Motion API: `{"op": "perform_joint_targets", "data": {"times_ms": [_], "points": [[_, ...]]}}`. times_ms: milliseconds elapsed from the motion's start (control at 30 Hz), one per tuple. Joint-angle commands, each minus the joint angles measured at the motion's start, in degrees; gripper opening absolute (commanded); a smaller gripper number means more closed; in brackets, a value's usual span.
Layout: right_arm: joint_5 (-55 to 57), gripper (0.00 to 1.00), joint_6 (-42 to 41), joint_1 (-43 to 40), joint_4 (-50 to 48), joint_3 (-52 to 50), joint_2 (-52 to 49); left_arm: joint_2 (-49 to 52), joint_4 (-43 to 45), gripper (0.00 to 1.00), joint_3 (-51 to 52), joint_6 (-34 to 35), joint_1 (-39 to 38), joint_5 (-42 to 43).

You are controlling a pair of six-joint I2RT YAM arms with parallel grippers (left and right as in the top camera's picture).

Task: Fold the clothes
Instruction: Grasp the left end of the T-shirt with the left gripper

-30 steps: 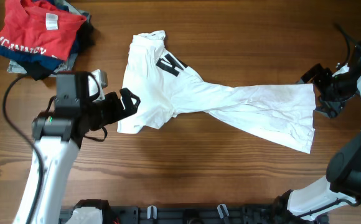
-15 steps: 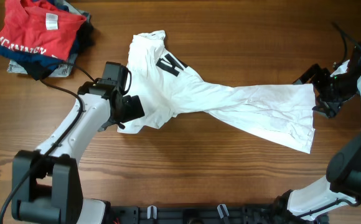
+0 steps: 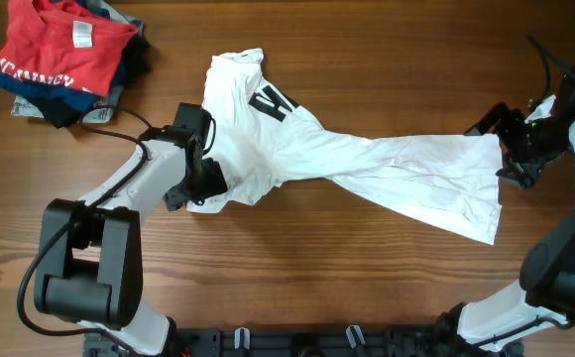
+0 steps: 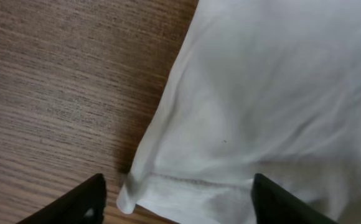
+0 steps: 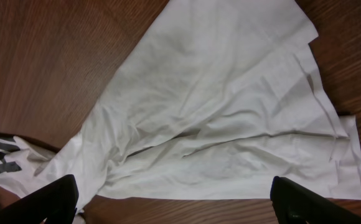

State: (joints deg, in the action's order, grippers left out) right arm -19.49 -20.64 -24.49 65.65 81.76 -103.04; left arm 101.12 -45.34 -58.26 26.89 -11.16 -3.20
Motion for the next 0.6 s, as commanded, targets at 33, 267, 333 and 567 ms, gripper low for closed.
{"op": "perform_joint_targets", "data": {"times_ms": [33,267,333,567], "points": [[-0.96,1.00,1.14,-0.17,-0.09,-0.02,0.63,2.01,1.44,0.76,-0.98,0.37,-0.20,-0.98],[-0.94,1.00,1.11,-0.17,-0.22,-0.02,0.63,4.76,2.29,0.63,-0.94,0.37,-0.20,-0.96],[-0.70,1.00,1.09,-0.24,-0.94,-0.02,0.63,4.76,2.29,0.48,-0.94,0.37,-0.20,-0.96],[1.62,1.00,-1.18,-3.32,-8.94,-0.02,0.63,4.76,2.27,0.04,-0.90,0.39,-0.20,-0.98]]}}
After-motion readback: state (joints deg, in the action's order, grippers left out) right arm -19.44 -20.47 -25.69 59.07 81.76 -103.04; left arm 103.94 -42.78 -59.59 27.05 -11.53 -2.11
